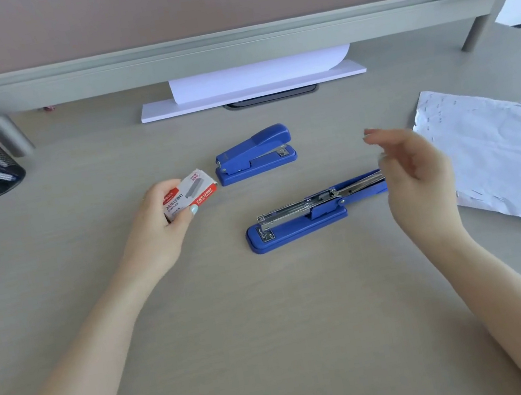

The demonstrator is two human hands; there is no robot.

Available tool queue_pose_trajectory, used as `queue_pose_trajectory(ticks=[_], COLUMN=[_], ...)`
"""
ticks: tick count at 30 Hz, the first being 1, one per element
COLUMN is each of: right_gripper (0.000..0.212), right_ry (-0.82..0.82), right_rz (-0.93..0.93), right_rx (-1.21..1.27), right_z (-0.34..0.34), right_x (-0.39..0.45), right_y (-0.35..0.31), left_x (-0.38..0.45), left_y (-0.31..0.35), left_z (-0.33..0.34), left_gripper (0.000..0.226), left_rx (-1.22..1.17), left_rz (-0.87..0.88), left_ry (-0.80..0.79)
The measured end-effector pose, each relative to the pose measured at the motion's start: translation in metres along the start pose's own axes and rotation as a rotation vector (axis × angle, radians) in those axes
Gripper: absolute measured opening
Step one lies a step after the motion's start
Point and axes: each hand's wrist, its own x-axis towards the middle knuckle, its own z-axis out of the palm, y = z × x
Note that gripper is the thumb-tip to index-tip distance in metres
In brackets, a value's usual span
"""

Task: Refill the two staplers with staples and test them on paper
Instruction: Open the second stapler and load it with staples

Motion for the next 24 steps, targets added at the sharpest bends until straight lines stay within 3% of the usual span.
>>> queue_pose_trajectory(ticks=[4,7,10,13,19,24], right_gripper=[0.035,0.023,0.024,0.021,0.022,0.022], right_ry=[-0.208,-0.456,-0.649,-0.67,-0.727,-0.734], right_rz=[0.017,0.309,0.416,0.47,0.502,0.5], right_rx=[0.191,0.431,0.453,0.496,0.539,0.535], right_z=[0.018,0.027,0.029,0.027,0.028,0.032], right_x=[-0.022,-0.037,-0.044,-0.043,-0.045,-0.049], right_y=[-0.024,-0.042,-0.042,-0.038,-0.034,-0.034], left_x=[-0.024,-0.041,-0.055,-0.062,-0.069,-0.07], left_y=[0.028,0.05,0.063,0.067,0.066,0.063], left_z=[-0.007,0.0,0.011,0.017,0.027,0.03], left_gripper=[0.035,0.039,0.044,0.055,0.079,0.06], left_rx=[-0.163,-0.214,-0.199,-0.3,-0.511,-0.559], left_rz=[0.109,0.243,0.336,0.327,0.144,0.013], left_ry=[-0.059,-0.127,-0.148,-0.14,-0.2,-0.194])
